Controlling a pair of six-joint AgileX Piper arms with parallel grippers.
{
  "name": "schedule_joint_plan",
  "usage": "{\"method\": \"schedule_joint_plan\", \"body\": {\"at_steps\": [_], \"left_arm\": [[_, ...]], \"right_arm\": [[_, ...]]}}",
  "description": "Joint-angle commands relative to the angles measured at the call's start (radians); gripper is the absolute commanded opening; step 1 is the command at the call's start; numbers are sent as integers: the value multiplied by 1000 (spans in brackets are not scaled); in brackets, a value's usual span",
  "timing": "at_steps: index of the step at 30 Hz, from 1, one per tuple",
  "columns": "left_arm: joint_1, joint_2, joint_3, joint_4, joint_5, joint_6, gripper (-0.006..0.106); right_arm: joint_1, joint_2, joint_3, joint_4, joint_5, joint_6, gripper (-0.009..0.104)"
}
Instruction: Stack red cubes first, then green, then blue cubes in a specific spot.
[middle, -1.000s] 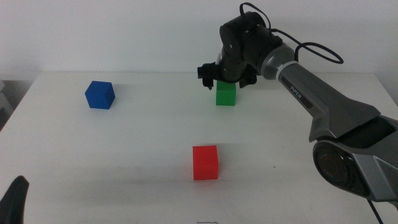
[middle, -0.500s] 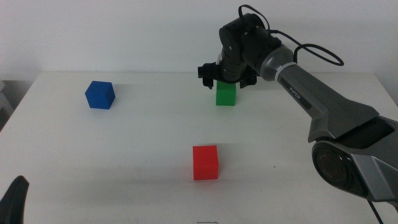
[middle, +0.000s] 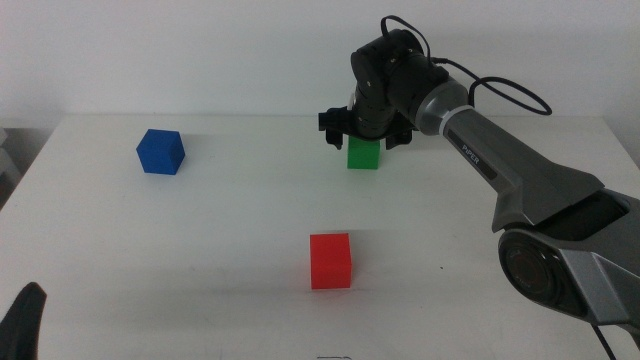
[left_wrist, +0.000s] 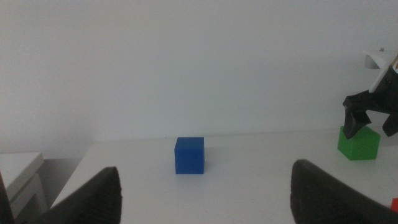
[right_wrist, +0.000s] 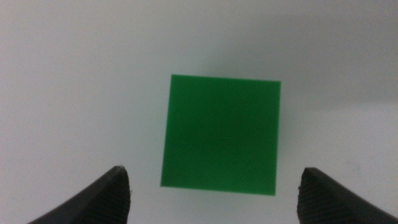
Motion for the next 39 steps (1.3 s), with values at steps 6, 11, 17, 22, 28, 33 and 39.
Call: {"method": "schedule_joint_plan", "body": {"at_steps": [6,11,17,22,28,33,39], "left_arm": [[-2,-20,-3,-12,-86,-9,93],[-2,-20,-3,-12,-86,-9,93],[-2,-20,-3,-12,-86,-9,93],[-2,-20,-3,-12,-86,-9,93],[-2,-20,-3,-12,-86,-9,93],[-2,-20,-3,-12,-86,-9,93],[-2,-20,-3,-12,-86,-9,93]], "right_arm": [[14,-63,-33,-146,-50,49,80],[26,-57,-33,-202,-49,71,78],[26,-57,-33,-198,-48,76,78],[26,-57,-33,-174,-44,109,78],[26,-45,-33,-152,-41,149,78],[26,-36,-33,-155,-38,158,77],[27,-35,-33,-162,-38,155,55]]}}
